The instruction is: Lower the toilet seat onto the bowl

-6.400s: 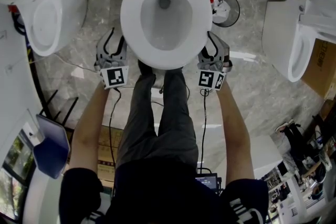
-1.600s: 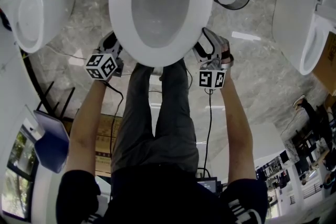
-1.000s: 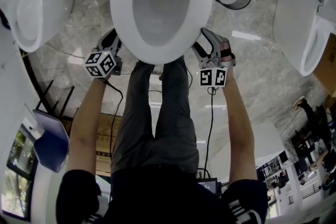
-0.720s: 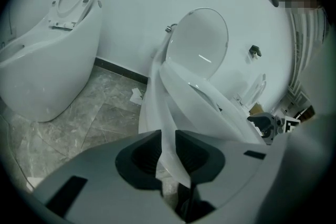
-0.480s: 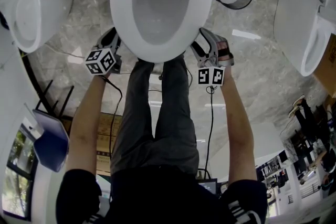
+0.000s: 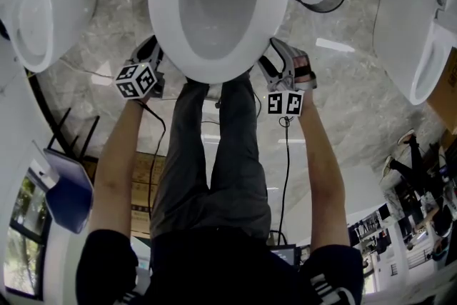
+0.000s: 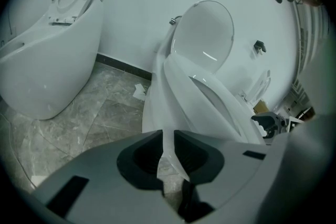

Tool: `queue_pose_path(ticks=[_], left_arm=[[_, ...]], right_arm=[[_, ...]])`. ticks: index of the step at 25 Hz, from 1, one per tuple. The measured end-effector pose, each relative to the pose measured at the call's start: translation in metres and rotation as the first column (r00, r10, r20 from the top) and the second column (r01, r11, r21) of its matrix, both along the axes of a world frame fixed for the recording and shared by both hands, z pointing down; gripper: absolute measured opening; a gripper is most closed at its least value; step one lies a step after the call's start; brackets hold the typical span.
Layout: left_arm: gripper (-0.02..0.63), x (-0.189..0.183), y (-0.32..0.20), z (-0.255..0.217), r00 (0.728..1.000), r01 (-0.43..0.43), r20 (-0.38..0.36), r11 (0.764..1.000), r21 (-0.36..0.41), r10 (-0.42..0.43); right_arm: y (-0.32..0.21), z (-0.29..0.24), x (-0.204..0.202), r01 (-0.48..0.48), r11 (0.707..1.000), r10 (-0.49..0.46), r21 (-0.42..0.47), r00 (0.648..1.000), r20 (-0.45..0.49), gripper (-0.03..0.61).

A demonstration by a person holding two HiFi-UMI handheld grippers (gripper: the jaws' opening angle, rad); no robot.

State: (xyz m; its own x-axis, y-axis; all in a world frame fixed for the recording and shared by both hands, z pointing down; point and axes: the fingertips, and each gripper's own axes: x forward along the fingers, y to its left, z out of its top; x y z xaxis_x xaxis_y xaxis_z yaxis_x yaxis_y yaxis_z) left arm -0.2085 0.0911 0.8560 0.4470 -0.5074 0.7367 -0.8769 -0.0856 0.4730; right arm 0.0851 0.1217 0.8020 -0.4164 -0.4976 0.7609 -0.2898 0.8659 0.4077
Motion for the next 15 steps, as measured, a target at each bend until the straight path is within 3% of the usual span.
queue_pose_path(ticks=[15], left_arm=[[0.072,-0.005,-0.005,0.013,0.999,-0.008,0.045,1.0,-0.005,0.008]], right_arm=[[0.002,0.015,0.0,0.021,1.0,-0.021,-0.008,1.0,-0.02,0.333]])
